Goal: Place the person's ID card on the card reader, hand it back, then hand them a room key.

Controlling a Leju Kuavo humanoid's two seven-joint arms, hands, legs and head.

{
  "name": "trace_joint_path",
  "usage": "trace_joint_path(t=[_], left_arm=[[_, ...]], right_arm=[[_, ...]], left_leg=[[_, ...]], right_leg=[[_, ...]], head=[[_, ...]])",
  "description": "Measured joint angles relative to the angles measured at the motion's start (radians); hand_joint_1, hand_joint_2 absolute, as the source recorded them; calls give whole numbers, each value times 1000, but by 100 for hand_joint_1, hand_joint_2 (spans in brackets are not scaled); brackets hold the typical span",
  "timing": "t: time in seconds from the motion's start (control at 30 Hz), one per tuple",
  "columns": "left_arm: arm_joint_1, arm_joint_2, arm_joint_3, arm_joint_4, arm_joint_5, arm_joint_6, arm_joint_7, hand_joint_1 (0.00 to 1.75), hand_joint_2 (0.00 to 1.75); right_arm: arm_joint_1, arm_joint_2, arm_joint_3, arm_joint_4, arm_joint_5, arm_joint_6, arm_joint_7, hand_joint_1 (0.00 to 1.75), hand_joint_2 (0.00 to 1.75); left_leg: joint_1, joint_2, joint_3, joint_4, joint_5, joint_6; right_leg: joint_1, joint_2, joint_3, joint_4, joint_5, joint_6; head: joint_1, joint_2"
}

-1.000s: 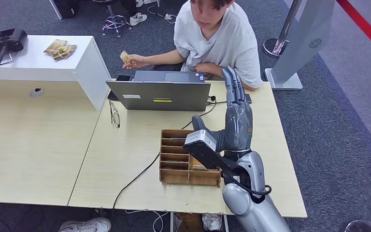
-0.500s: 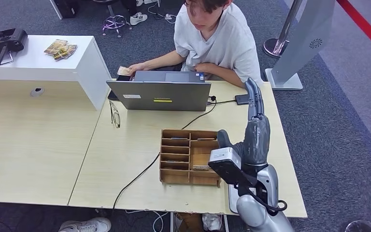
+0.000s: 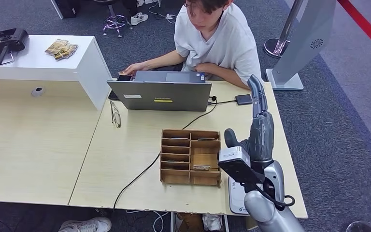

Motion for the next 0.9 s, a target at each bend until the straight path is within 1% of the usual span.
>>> trace_joint_path(t=[0.1,0.3,0.67,0.73,0.8,0.9], left_arm=[[-6,2,5,-5,-41,-19,-4,0,0],[-6,6,7,-12,-45,-24,-1,0,0],[-6,6,7,-16,-40,-27,9,0,0],[3,11,17,-16,0,-17,28,0,0],[30,20,50,-16,95,25,49,0,0],[96,38,167,-15,303,133,48,0,0]], right_arm=[[-1,-13,3,0,-4,-1,0,0,0],[-1,-31,5,0,-5,-2,0,0,0],[-1,-42,11,0,-5,-5,0,0,0],[2,-44,12,-1,-5,-11,0,0,0],[16,-48,11,-10,-3,-19,1,0,0],[57,-51,15,-46,25,-19,5,0,0]], left_leg=[[0,0,0,0,0,0],[0,0,0,0,0,0],[0,0,0,0,0,0],[0,0,1,0,0,0],[0,1,1,0,0,0],[0,2,1,-1,-2,-1]], right_leg=[[0,0,0,0,0,0],[0,-1,0,0,0,0],[0,-1,0,0,0,0],[0,0,0,0,0,0],[0,1,0,0,-1,0],[0,3,-1,0,-2,-1]], head=[[0,0],[0,0],[0,0],[0,0],[0,0],[0,0]])
